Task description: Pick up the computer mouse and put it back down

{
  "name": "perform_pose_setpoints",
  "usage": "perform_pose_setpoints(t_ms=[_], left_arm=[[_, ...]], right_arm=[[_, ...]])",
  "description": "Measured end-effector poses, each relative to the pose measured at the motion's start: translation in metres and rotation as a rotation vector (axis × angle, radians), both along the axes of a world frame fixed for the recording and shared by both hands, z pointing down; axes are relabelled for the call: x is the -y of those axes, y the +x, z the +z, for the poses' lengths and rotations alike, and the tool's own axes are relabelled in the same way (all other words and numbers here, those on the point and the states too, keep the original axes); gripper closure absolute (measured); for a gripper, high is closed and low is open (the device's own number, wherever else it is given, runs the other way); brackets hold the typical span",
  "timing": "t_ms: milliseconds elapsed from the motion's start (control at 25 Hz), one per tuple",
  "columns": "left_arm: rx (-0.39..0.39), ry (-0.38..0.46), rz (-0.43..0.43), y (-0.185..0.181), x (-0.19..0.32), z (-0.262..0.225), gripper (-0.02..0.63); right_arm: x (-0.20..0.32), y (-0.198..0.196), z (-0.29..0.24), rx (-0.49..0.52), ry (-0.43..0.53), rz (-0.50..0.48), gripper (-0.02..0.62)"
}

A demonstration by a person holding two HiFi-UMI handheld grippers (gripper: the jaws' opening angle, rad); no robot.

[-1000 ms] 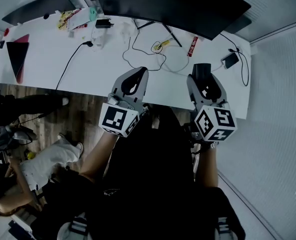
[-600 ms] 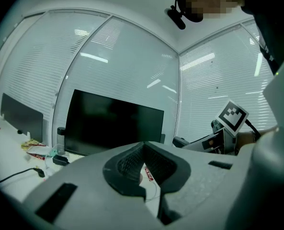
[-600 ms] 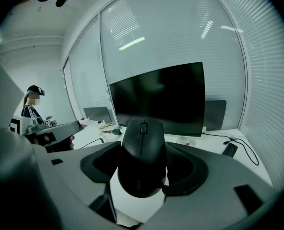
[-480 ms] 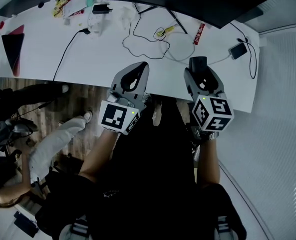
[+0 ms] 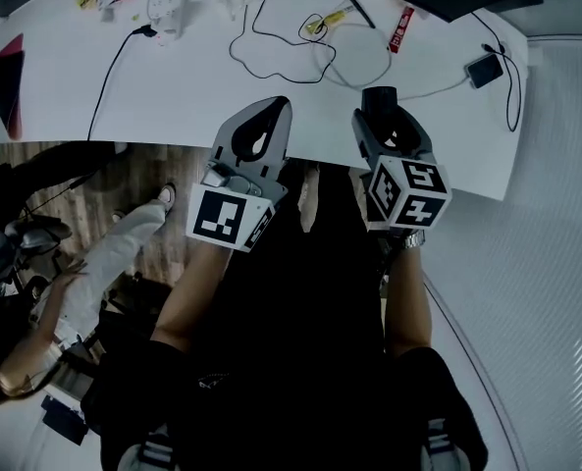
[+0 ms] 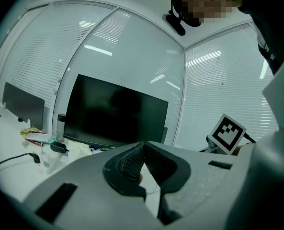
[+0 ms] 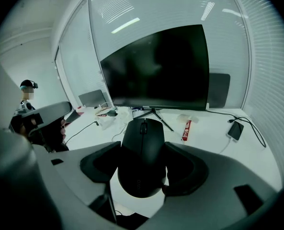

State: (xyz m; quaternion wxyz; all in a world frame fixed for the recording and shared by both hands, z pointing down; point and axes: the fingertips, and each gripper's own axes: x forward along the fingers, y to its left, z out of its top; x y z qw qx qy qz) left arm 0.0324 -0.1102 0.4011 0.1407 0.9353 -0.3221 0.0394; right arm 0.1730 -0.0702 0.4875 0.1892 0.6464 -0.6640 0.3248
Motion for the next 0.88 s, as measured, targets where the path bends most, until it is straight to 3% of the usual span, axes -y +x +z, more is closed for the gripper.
perform_pose_setpoints(t_ms=[880], left_arm=[[0.027, -0.080, -0.022, 0.010, 0.023, 0.056, 0.600]], right_arm=[[-0.016, 0.002, 0.164, 0.043, -0.316, 0.004, 0.308]])
